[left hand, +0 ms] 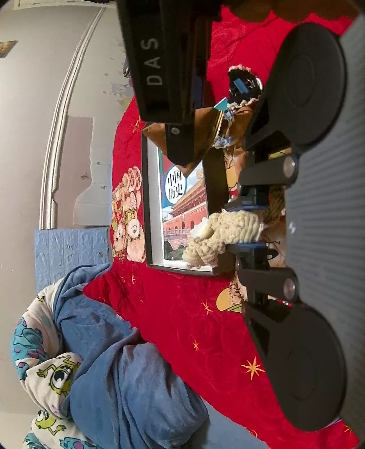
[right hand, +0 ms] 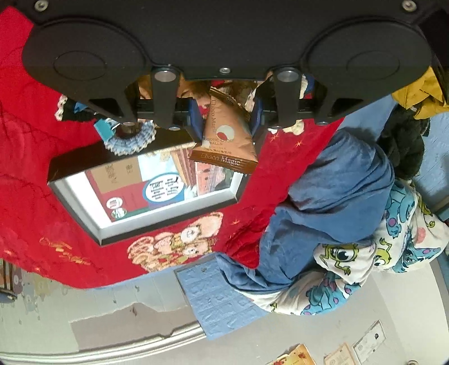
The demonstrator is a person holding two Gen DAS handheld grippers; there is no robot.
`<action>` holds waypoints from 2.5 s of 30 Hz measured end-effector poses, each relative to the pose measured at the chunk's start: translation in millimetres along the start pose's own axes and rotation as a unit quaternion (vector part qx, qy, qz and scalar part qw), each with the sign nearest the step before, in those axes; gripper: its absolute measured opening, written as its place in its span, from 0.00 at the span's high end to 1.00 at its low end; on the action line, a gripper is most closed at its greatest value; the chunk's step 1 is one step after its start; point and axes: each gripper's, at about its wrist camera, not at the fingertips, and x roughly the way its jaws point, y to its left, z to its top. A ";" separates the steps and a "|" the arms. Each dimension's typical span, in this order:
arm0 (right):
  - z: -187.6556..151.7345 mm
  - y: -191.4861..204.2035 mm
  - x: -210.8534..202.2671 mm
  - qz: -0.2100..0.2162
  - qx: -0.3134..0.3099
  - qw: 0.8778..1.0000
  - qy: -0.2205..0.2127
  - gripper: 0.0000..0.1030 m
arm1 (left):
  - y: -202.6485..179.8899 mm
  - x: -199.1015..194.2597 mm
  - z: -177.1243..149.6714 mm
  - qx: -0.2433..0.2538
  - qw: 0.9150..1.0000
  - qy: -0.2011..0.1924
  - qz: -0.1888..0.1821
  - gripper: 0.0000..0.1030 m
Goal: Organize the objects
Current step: 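Lift both held items and carry them toward the black box lid, then lower the cream hair tie and snack packet over the textbook in the box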
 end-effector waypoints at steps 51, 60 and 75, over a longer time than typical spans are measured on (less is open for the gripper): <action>102.1 -40.6 10.4 0.011 0.033 0.999 -0.003 0.67 | 38.4 46.8 109.4 -0.029 0.998 -0.017 -0.045 0.77; 103.2 -31.3 83.6 0.015 0.047 0.999 0.015 0.67 | 58.9 91.8 85.5 -0.089 0.992 -0.001 -0.091 0.77; 54.3 -43.3 135.8 -0.049 0.034 0.996 0.065 0.67 | 49.4 141.3 55.9 -0.066 0.991 0.093 -0.071 0.76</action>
